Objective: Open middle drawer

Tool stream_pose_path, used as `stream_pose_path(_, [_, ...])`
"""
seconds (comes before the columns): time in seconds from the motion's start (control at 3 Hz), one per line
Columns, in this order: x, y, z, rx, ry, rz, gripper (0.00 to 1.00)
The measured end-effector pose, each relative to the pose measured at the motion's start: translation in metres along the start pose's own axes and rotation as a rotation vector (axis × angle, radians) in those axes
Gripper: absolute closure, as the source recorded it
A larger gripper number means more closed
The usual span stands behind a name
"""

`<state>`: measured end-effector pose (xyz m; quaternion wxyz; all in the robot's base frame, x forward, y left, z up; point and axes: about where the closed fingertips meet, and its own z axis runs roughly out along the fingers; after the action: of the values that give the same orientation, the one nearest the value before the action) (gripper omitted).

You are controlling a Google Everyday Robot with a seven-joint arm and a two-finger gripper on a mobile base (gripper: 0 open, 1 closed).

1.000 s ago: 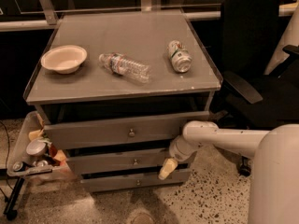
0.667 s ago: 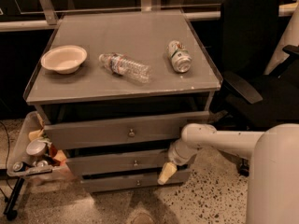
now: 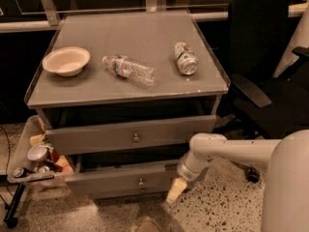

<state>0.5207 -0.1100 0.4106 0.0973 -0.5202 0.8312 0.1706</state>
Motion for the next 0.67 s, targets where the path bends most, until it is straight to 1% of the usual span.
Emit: stream_pose_path(0.67, [0.028, 0.038, -0.003, -0.060, 0.069, 0.018, 0.00])
